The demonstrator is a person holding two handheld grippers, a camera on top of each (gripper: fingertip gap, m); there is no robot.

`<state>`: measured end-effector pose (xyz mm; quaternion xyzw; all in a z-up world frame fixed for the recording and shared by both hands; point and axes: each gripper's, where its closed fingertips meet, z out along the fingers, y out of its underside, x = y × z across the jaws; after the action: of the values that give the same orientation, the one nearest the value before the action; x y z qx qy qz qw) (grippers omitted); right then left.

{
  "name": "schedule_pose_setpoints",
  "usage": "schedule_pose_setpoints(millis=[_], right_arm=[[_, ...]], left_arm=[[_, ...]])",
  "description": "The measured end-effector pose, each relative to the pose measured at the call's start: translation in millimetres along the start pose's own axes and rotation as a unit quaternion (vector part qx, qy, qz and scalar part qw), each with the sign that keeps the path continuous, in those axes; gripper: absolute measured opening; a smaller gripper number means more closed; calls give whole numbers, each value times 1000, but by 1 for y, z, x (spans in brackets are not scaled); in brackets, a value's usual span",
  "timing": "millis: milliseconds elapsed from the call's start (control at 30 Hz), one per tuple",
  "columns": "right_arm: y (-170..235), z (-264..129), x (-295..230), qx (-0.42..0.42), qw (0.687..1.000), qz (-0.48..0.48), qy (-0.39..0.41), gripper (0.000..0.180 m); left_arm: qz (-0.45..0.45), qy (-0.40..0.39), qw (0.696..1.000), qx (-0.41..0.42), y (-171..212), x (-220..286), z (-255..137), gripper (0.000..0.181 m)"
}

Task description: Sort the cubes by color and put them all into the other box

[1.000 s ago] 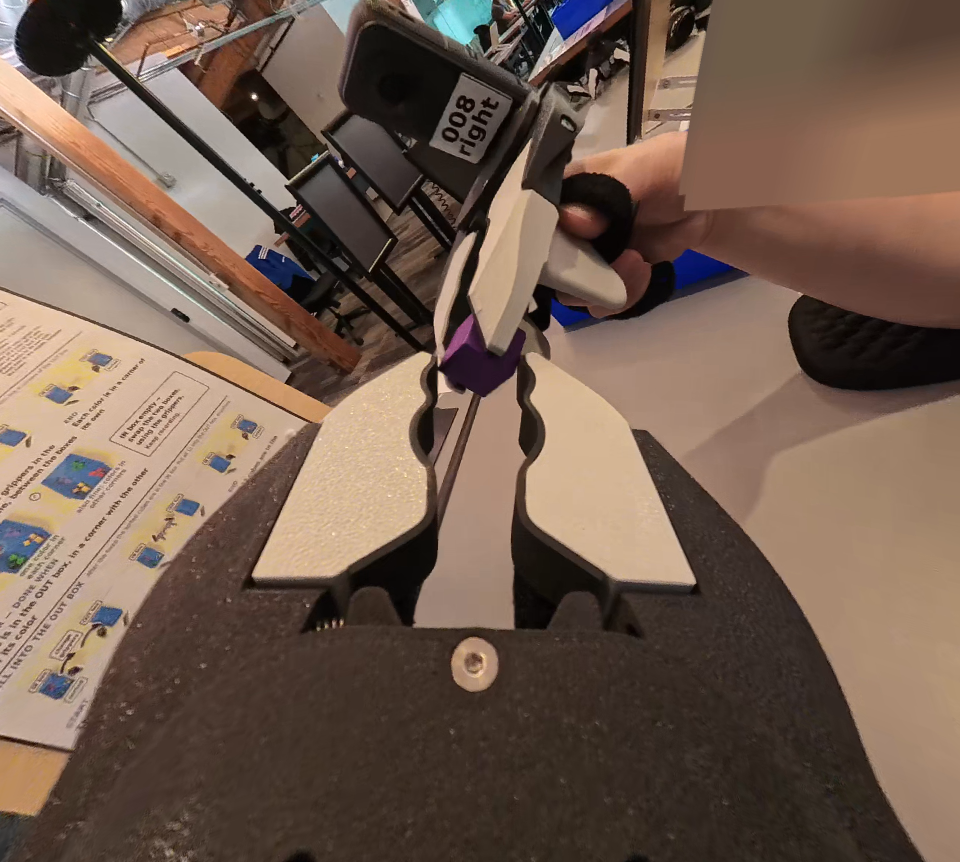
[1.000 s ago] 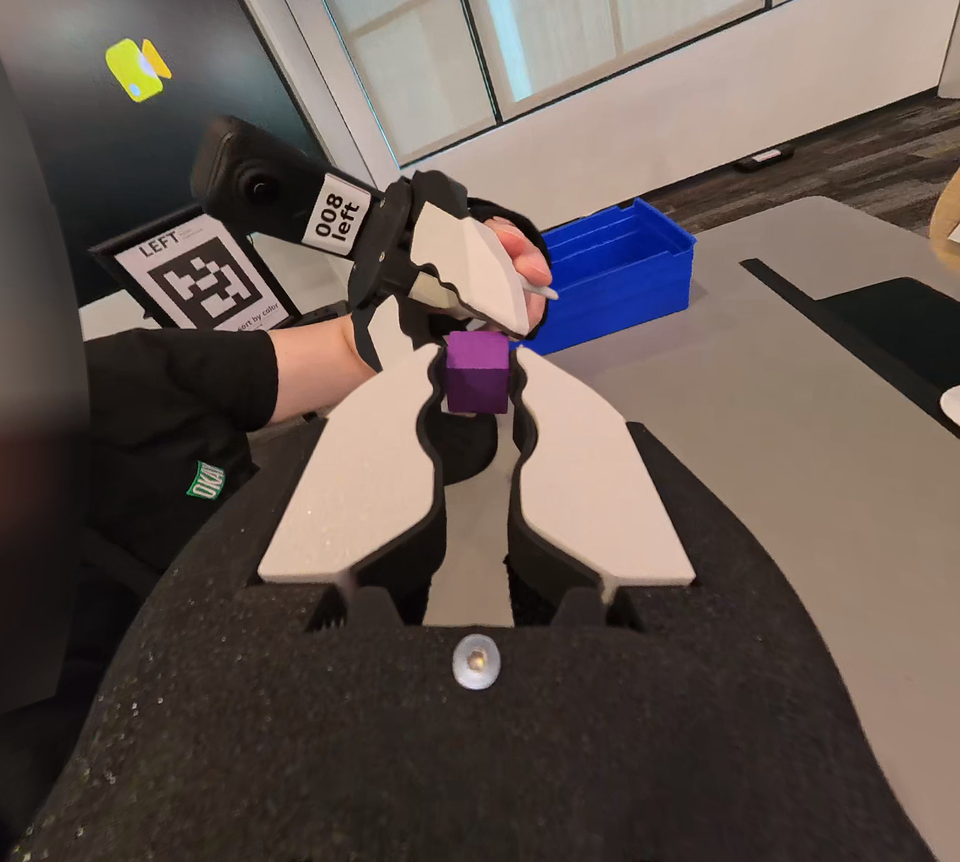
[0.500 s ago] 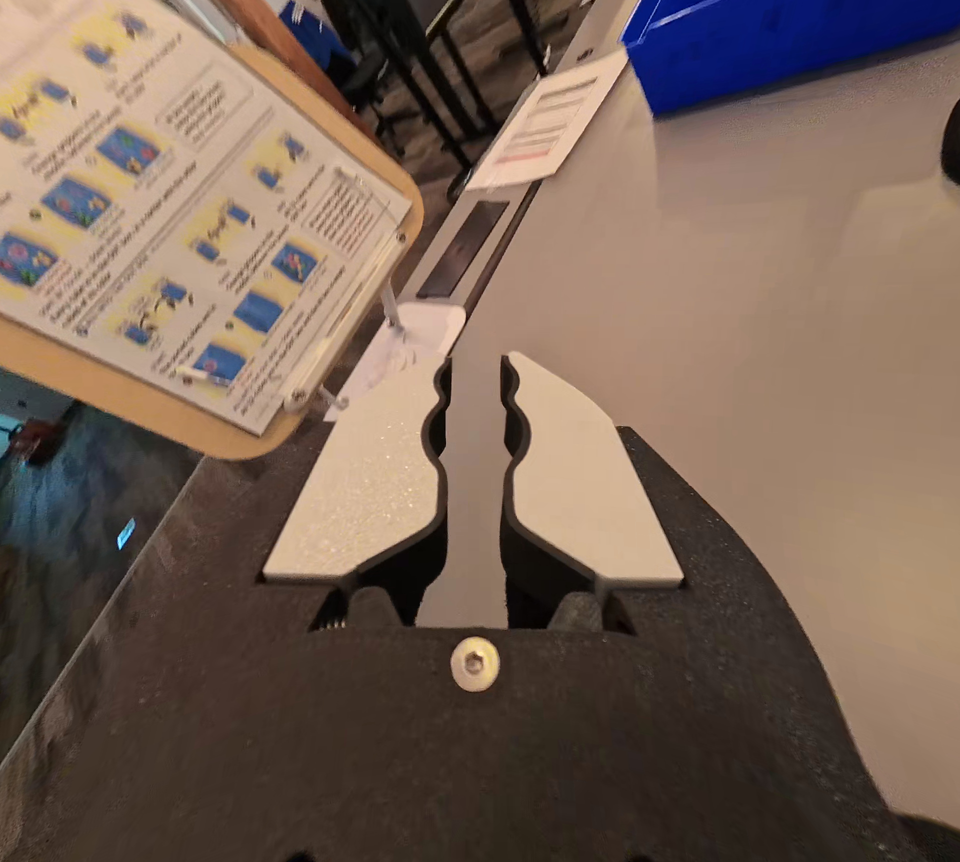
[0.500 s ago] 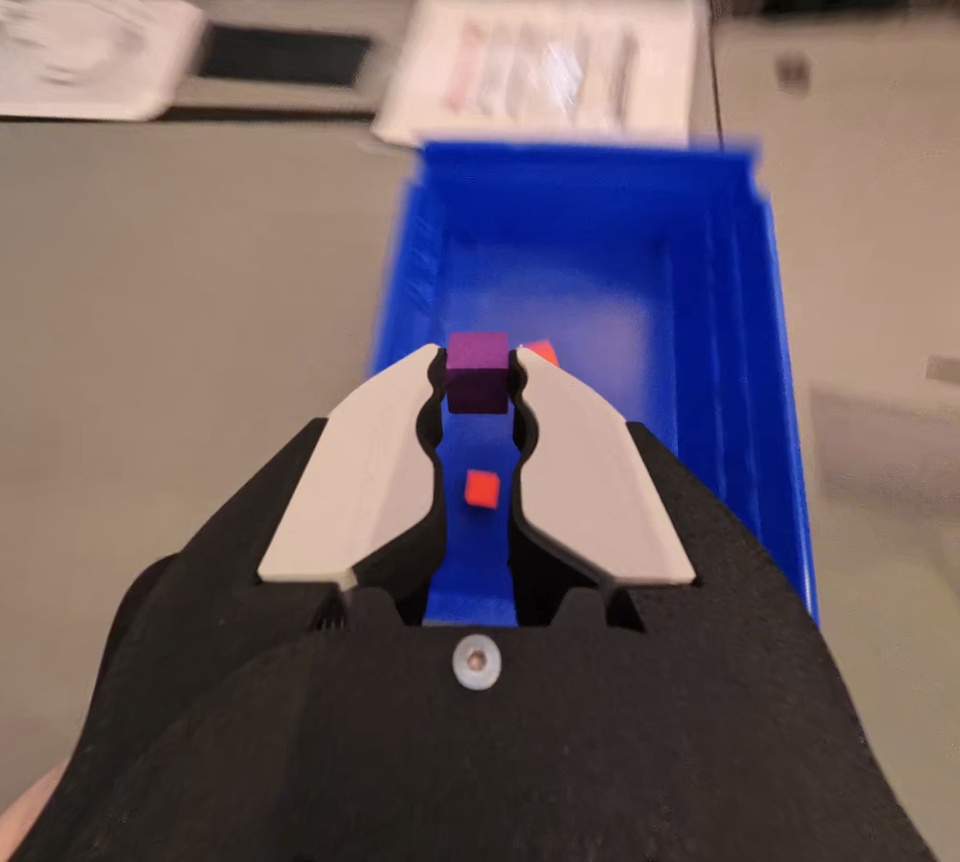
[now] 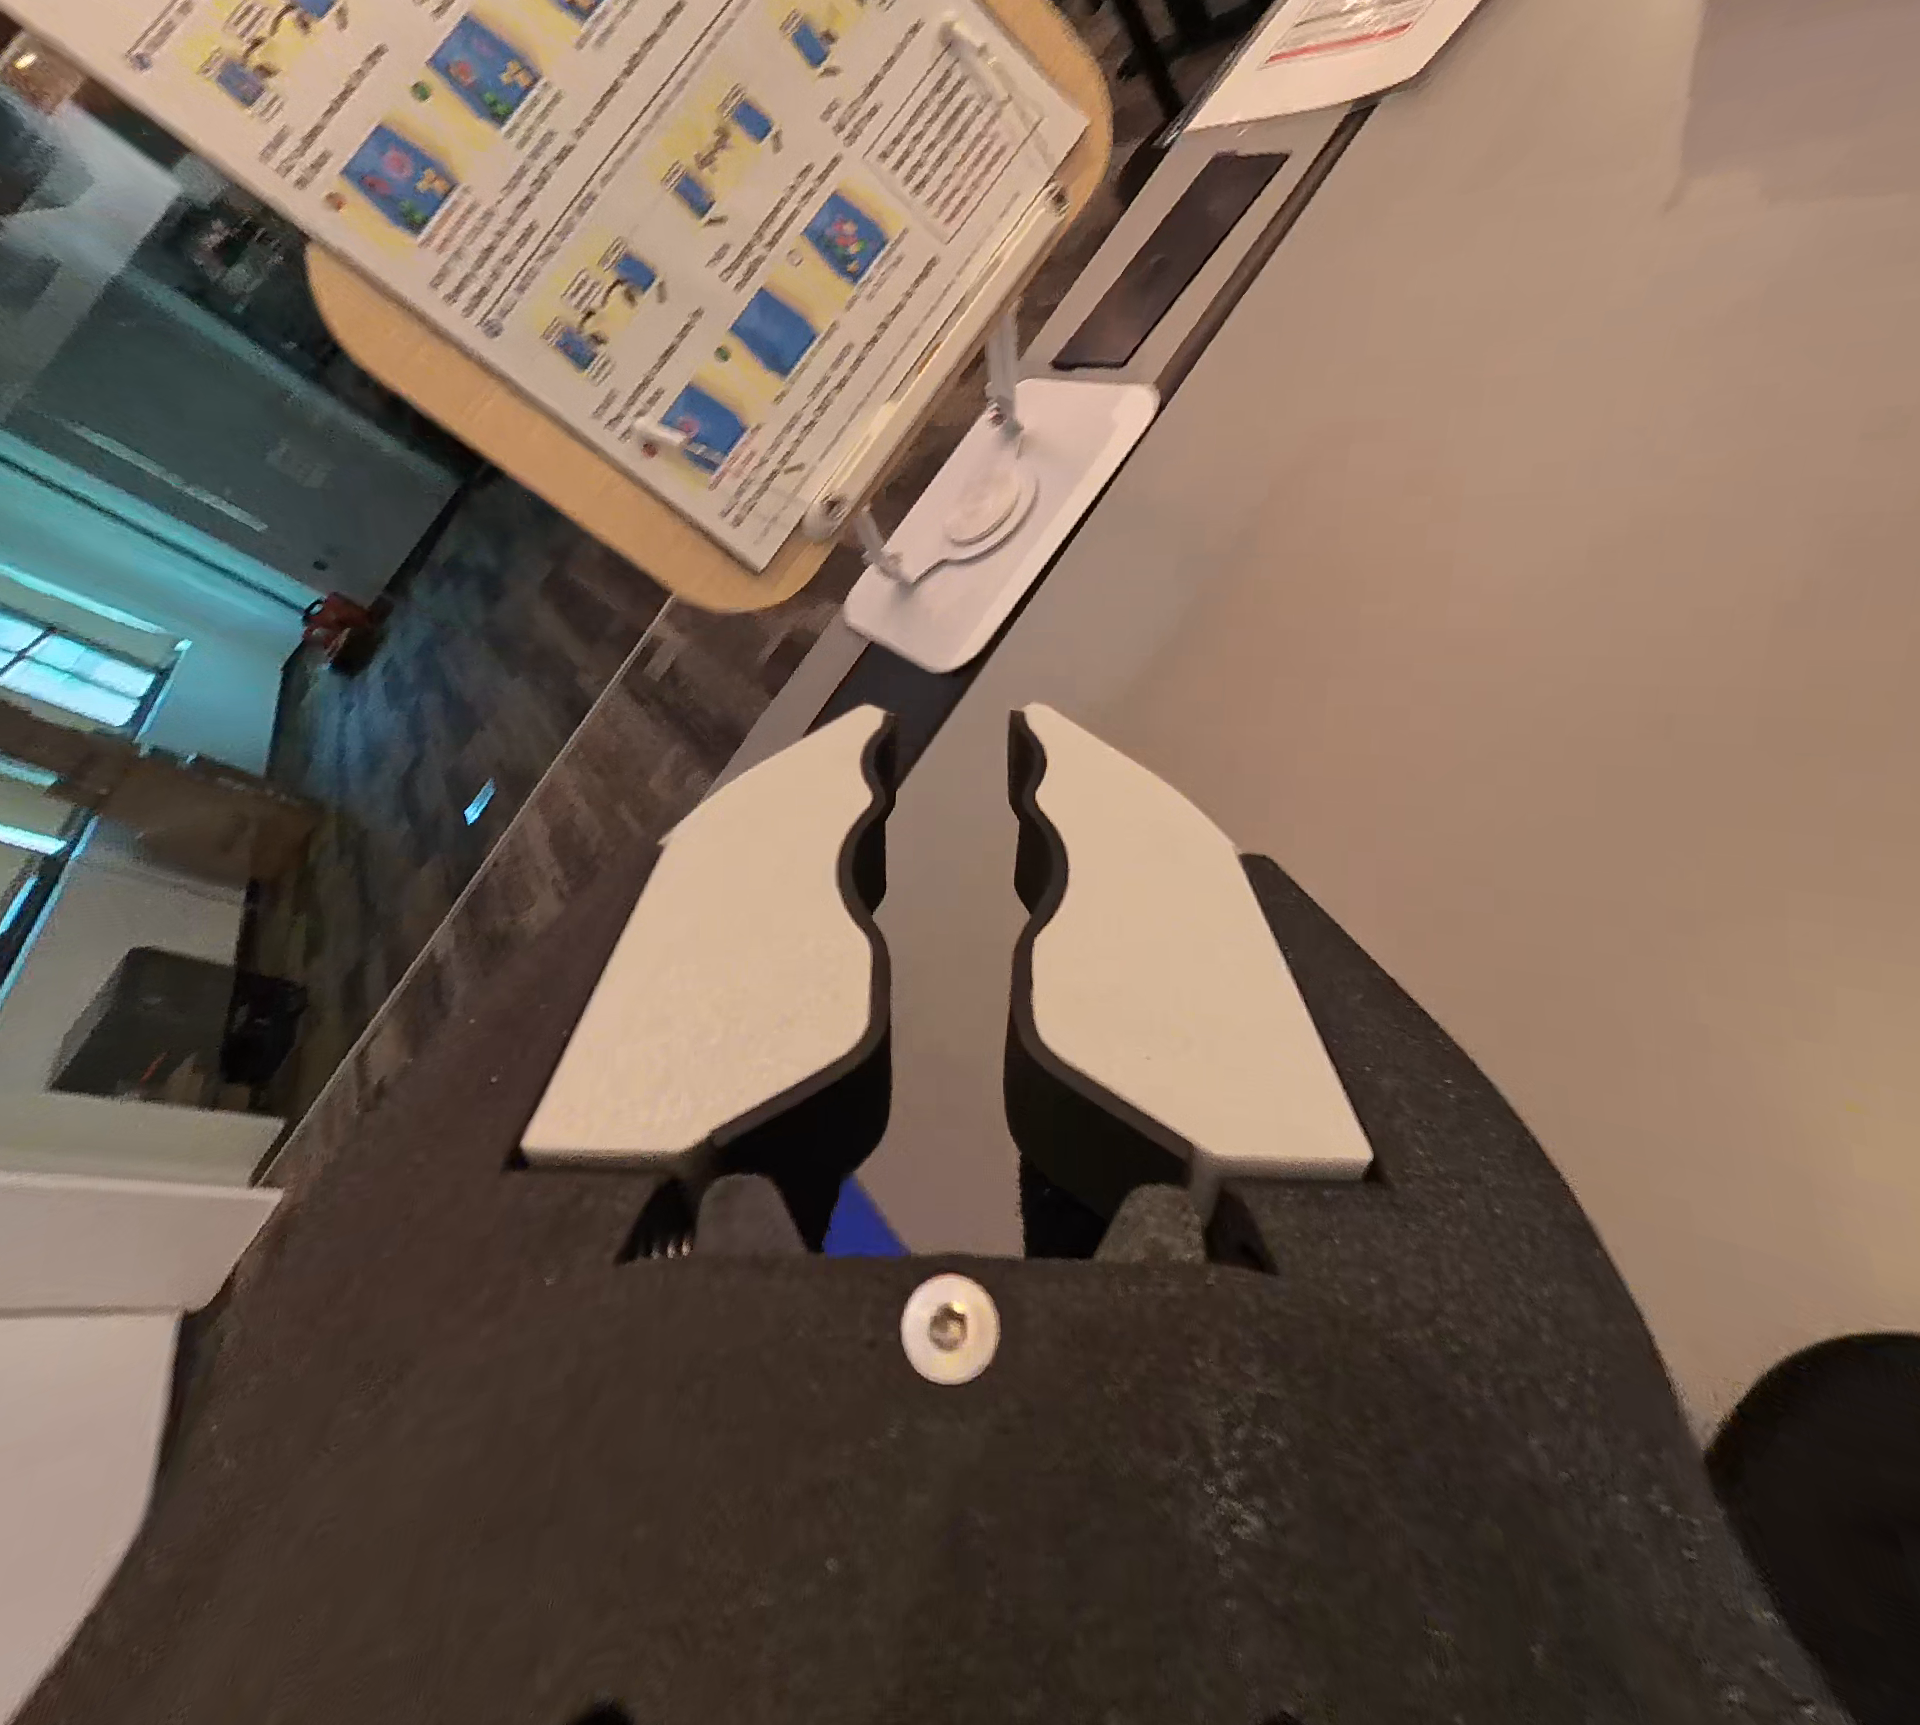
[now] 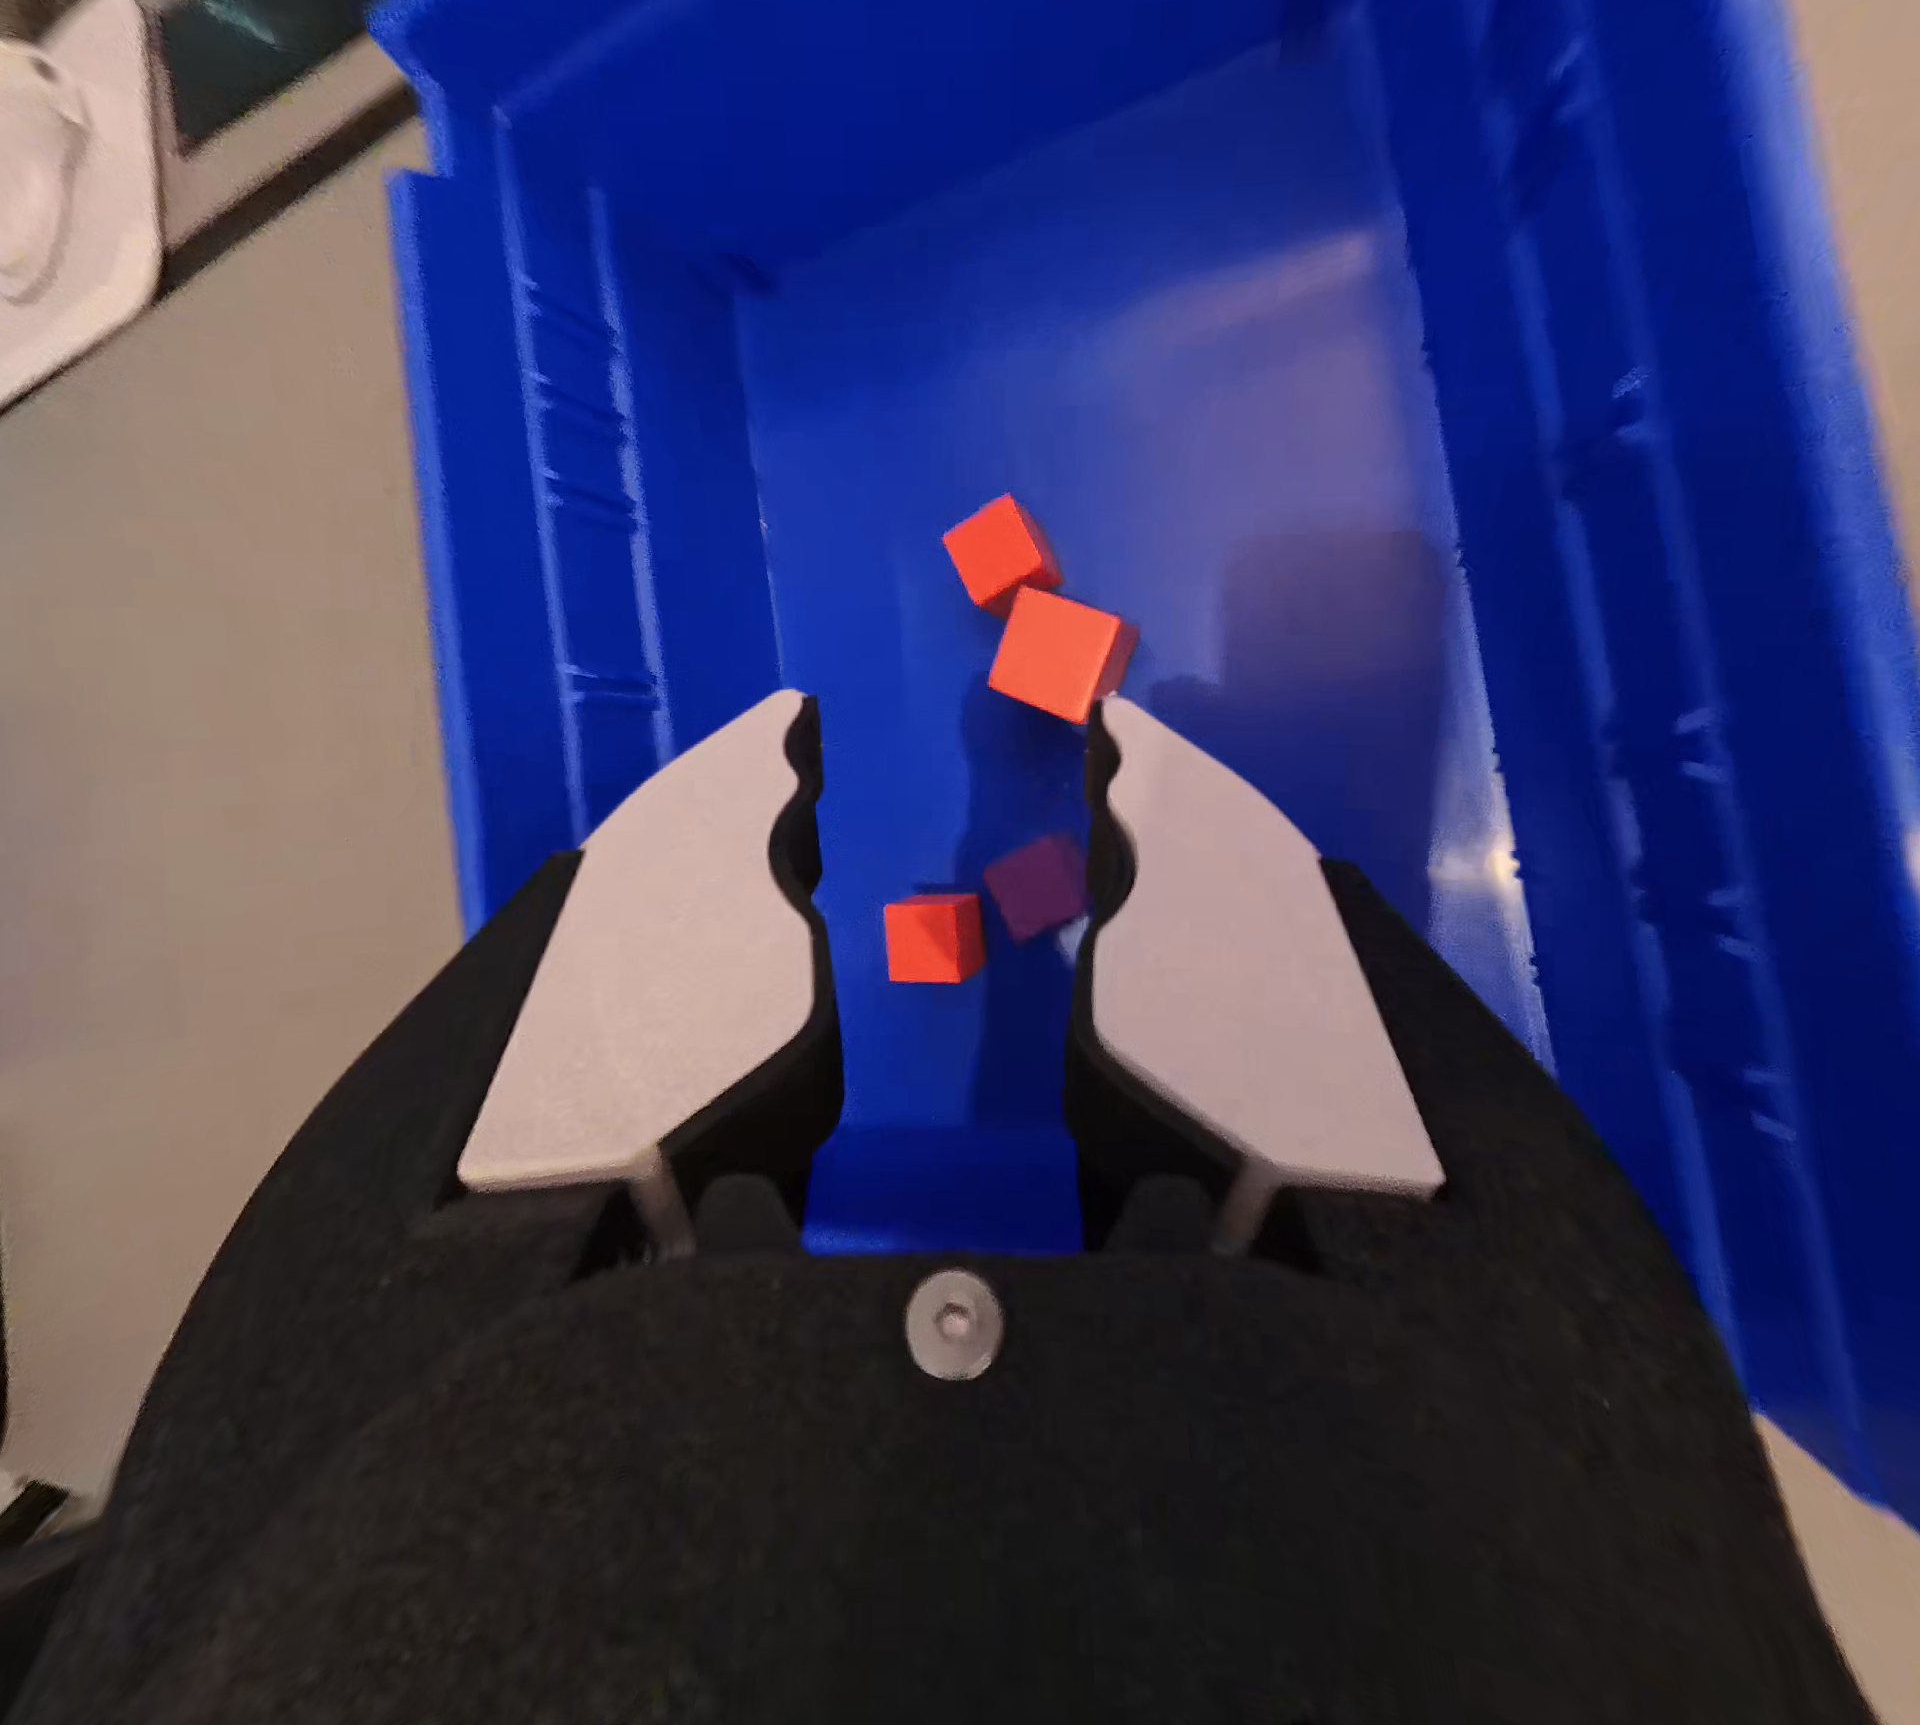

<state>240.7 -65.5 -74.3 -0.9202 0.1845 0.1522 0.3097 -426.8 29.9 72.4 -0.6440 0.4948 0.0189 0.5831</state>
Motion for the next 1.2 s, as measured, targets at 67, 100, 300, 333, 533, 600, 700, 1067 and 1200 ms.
schedule_pose_setpoints(millis=[67, 100, 300, 333, 533, 600, 700, 1067, 1200], right_arm=[[-13, -20, -10, 44, 999, -20, 5, 48], [-21, -31, -17, 68, 997, -36, 11, 48], [-58, -84, -87, 197, 963, -182, 12, 48], [-61, -88, -100, 208, 956, -207, 8, 48], [-64, -75, -146, 190, 935, -299, 5, 47], [-60, -65, -145, 162, 939, -302, 12, 46], [-54, -54, -139, 133, 944, -301, 17, 47], [-48, -54, -145, 132, 943, -304, -15, 46], [-44, -51, -150, 120, 941, -315, -20, 46]], left_arm=[[8, -30, 999, -37, 23, -21, -9, 20], [13, -45, 997, -65, 40, -34, -14, 20], [2, -7, 950, -313, 185, -70, -60, 22], [0, 12, 936, -352, 207, -69, -72, 22], [50, 112, 844, -522, 289, -60, -133, 25], [46, 122, 814, -566, 306, -59, -144, 26], [50, 172, 792, -583, 319, -49, -153, 24], [118, 269, 731, -616, 343, -30, -168, 24], [97, 263, 727, -627, 352, -34, -168, 29]])
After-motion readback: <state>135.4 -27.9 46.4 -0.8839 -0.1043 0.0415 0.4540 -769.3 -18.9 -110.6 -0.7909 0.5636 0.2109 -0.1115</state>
